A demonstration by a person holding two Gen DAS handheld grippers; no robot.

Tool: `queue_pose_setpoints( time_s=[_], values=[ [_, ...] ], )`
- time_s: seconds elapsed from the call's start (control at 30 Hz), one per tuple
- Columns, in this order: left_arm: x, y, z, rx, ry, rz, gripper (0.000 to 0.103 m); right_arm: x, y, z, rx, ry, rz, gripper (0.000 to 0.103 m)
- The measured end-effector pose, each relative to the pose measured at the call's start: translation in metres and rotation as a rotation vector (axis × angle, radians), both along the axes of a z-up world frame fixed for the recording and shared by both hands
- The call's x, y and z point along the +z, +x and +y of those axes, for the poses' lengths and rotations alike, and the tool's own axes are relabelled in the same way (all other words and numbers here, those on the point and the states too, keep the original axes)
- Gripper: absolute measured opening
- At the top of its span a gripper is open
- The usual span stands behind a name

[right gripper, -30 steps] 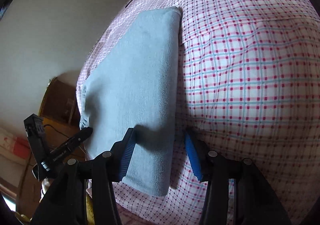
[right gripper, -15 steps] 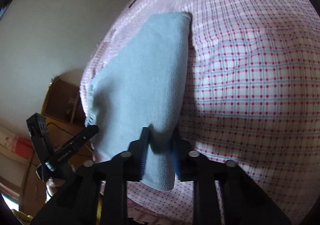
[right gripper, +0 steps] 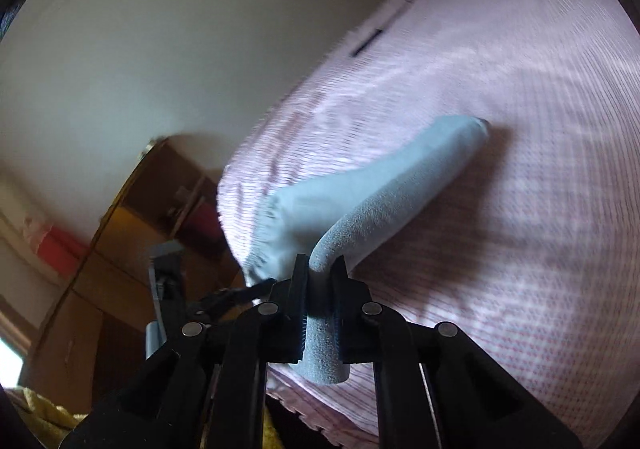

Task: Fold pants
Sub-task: 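Grasp the pants end with the right tool, then lift and fold the pants end over with the right tool, then release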

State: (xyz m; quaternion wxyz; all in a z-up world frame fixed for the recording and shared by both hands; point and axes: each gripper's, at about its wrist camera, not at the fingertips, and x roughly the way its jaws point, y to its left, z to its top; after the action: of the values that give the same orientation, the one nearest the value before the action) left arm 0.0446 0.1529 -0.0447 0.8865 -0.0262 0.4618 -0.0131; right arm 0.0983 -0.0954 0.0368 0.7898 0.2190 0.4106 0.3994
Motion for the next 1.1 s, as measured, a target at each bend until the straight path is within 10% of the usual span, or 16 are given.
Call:
queue_pose_setpoints(
  time_s=[0.6, 1.1],
  values=[
    [0.038, 0.004, 0.062, 0.051, -0.047, -0.062, 0.059, 0.045, 0.004, 0.081, 0.25, -0.076, -0.217, 0.003],
    [0.037, 0.033, 0.139, 0.188, 0.004, -0.067, 0.059, 0.033, 0.02, 0.166, 0.374, 0.018, -0.157, 0.003]
  ],
)
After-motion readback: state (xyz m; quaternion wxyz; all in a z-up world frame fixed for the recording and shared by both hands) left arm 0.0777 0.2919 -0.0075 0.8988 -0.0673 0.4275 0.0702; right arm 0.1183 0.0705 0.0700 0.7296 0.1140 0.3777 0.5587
